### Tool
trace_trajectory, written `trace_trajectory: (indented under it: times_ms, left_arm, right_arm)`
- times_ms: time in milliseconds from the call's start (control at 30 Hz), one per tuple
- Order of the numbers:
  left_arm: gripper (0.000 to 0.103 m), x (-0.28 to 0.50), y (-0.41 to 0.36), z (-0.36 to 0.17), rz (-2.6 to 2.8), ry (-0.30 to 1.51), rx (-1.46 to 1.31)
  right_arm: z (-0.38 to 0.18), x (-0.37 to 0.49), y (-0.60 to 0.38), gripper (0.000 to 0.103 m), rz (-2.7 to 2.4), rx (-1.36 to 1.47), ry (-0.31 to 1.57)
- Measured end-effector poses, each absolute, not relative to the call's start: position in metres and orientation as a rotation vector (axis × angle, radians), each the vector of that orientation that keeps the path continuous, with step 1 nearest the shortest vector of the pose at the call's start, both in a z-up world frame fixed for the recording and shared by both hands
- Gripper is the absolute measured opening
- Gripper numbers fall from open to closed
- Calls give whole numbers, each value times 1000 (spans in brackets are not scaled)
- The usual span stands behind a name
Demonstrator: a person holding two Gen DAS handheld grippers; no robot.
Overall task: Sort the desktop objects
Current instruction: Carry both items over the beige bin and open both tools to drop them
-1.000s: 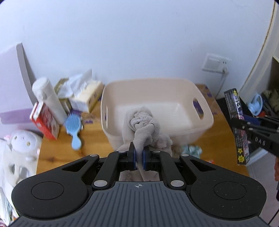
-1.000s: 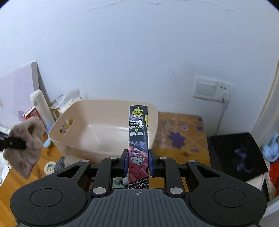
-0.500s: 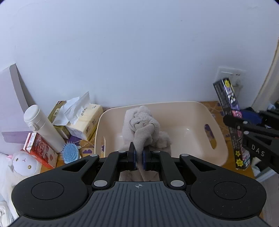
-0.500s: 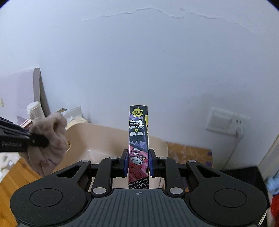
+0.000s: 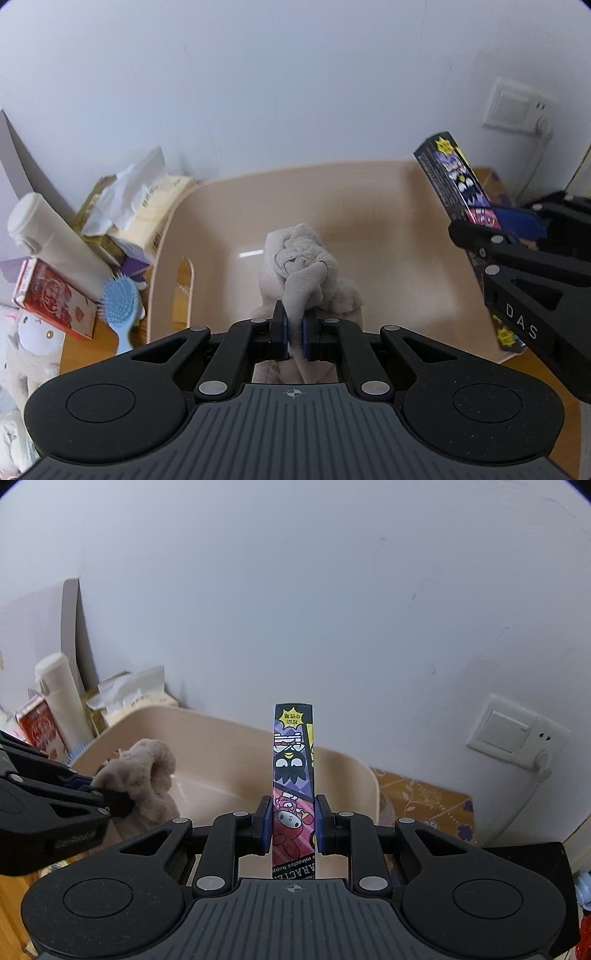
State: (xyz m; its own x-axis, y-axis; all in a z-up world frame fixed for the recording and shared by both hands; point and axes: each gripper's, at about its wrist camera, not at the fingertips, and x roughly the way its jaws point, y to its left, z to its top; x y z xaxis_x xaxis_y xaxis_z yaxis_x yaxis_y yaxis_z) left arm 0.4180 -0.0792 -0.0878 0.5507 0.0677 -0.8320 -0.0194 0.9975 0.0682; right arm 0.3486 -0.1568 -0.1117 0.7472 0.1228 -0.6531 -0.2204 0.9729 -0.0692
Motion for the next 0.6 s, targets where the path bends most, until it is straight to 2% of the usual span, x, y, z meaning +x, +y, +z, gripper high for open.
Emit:
trace_trajectory:
  times_ms: [300, 333, 400, 467, 500, 533, 600]
  left_arm:
    - [7, 430, -70, -120, 30, 1115, 43]
    - [8, 430, -69, -122, 27, 1122, 42]
    - [17, 429, -66, -122, 18, 1127, 42]
    - [54, 426, -64, -118, 12, 1121, 37]
    - [62, 424, -62, -117, 7, 1111, 37]
    - [66, 422, -62, -114, -1, 1095, 41]
    - [67, 418, -63, -108, -15, 1076, 58]
  right_arm:
    - [-136, 366, -144, 21, 232, -222, 776]
    - [-137, 366, -144, 34, 237, -215, 787]
    - [-138, 365, -145, 37, 250, -192, 801]
    - [-139, 362, -147, 48, 245, -191, 805]
    - [-139, 360, -147, 51, 241, -195, 802]
    - [-139, 358, -147, 56, 239, -195, 800]
    - [-137, 353, -150, 66, 236, -179, 799]
